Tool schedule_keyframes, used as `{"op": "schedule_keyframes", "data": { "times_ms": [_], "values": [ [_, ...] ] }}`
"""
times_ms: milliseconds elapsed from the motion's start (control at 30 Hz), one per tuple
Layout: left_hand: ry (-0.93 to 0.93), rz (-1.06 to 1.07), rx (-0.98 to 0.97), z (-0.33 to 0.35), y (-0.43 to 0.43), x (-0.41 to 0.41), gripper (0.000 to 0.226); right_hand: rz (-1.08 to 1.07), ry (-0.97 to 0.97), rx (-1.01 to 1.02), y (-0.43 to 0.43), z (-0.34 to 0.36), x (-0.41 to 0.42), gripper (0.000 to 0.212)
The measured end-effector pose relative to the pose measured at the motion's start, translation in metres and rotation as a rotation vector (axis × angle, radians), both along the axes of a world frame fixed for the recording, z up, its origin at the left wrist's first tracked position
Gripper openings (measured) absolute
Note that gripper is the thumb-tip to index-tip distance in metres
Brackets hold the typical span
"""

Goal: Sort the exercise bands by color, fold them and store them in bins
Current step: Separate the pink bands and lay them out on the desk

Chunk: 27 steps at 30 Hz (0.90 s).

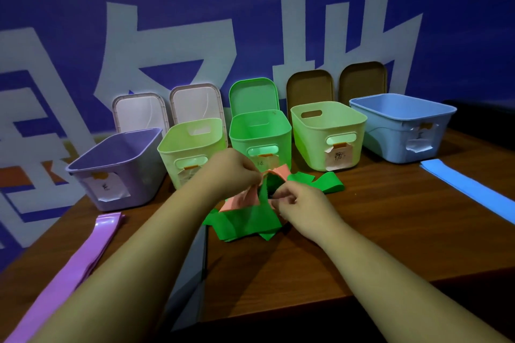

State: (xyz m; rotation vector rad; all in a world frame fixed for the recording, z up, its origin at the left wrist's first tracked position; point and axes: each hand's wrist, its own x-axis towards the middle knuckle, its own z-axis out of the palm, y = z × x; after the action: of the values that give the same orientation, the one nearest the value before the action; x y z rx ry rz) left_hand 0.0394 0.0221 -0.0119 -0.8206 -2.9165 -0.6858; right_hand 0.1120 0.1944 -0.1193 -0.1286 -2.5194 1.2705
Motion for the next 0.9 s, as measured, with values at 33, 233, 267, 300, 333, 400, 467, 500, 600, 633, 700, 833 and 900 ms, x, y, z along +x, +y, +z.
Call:
{"op": "schedule_keyframes", "data": {
  "times_ms": [33, 233, 267, 300, 333, 400, 467, 500, 600, 633, 700, 833, 900],
  "values": [
    [-0.066, -0.021, 0.058, 0.002, 0.0, 0.001, 0.013, 0.013, 0.041, -0.075, 0.0, 0.003, 0.002, 0.009],
    [-0.213, -0.127, 0.112, -0.004, 0.006, 0.012, 0.014, 0.108, 0.023, -0.289, -0.002, 0.012, 0.014, 0.031],
    [-0.206, -0.137, 0.097, -0.004, 0.006, 0.014, 0.014, 0.111, 0.017, -0.299, -0.003, 0.011, 0.014, 0.027],
    [-0.212, -0.143, 0.093, -0.004, 0.006, 0.015, 0.015, 0.111, 0.013, -0.297, -0.002, 0.01, 0.013, 0.023],
    [-0.227, -0.146, 0.097, -0.003, 0.005, 0.016, 0.014, 0.112, 0.016, -0.3, 0.0, 0.01, 0.013, 0.02],
    [-0.261, -0.138, 0.126, -0.002, 0.004, 0.018, 0.013, 0.12, 0.019, -0.303, 0.002, 0.01, 0.013, 0.017],
    [-0.246, -0.078, 0.183, 0.001, 0.005, 0.021, 0.013, 0.103, 0.01, -0.304, 0.002, 0.01, 0.014, 0.019],
    [-0.185, -0.027, 0.197, 0.002, 0.006, 0.022, 0.014, 0.078, 0.008, -0.296, 0.002, 0.01, 0.015, 0.02],
    [0.247, 0.15, 0.107, 0.01, 0.006, 0.024, 0.022, 0.015, 0.002, -0.284, 0.001, 0.013, 0.018, 0.031],
    [0.369, 0.194, 0.086, 0.012, 0.005, 0.026, 0.023, 0.006, -0.009, -0.306, 0.001, 0.014, 0.018, 0.033],
    [0.452, 0.23, 0.087, 0.018, 0.004, 0.032, 0.024, 0.001, -0.038, -0.354, 0.001, 0.019, 0.02, 0.028],
    [0.348, 0.116, 0.125, 0.024, 0.008, 0.035, 0.026, 0.028, -0.052, -0.434, 0.001, 0.022, 0.021, 0.027],
    [0.208, 0.056, 0.157, 0.026, 0.011, 0.036, 0.029, 0.054, -0.004, -0.412, 0.002, 0.018, 0.019, 0.031]
  ]
}}
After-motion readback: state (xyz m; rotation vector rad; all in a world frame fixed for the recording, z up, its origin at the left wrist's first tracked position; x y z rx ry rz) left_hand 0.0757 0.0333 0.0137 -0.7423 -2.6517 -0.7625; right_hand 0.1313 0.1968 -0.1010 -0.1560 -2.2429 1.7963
